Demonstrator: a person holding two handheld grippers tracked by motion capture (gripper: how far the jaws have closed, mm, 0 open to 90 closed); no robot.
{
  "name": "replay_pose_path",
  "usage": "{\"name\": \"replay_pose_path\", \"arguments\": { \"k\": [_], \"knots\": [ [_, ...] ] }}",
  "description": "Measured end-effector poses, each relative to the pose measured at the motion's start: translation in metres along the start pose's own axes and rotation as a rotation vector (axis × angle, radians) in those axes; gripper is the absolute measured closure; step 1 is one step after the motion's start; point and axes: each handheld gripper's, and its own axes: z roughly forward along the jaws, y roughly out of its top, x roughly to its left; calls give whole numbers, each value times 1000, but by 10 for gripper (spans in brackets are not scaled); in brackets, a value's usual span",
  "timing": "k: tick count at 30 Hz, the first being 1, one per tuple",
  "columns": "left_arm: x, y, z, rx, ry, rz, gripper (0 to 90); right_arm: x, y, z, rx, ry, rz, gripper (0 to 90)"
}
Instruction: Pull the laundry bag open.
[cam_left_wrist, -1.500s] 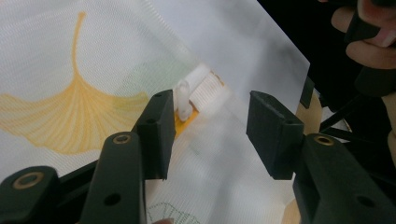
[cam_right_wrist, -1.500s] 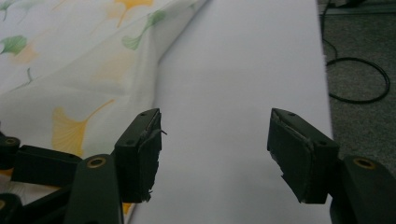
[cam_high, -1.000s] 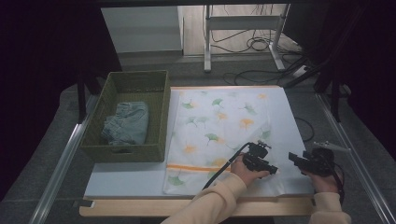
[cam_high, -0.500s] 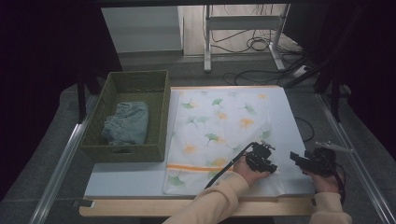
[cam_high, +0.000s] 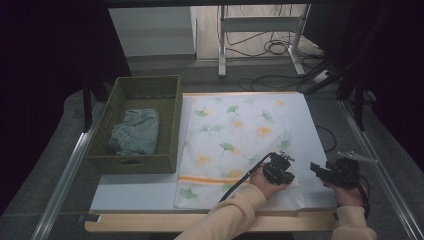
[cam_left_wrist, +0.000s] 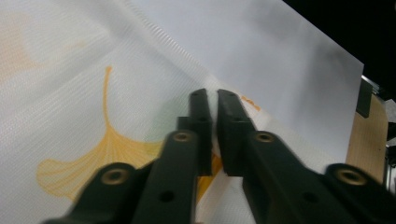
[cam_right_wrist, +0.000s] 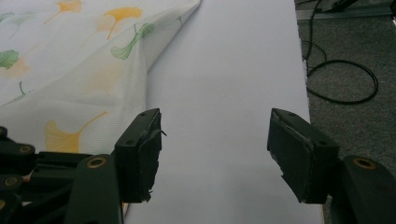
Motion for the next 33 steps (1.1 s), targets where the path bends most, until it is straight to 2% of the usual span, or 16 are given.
{"name": "replay_pose_path", "arguments": {
  "k": [2,6,8,19,22,27,33],
  "knots": [
    [-1,0,0,1,10,24,887,0,0,0,-1,0,3,358],
    [-2,-1,-1,-5,1,20,900,-1,0,-1,-1,-2,10,357],
    [-4,-2,-1,-8,7,31,900,-1,0,-1,-3,-2,7,357],
    [7,-4,-19,-55,-37,-33,900,2,0,-1,16,27,-13,357],
    [9,-4,-22,-64,-39,-37,900,2,0,-1,22,32,-16,357],
    [14,-6,-28,-82,-42,-62,900,6,0,-2,38,70,-32,357],
    [16,-7,-29,-84,-37,-63,900,12,1,-4,67,126,-47,358]
  ]
}}
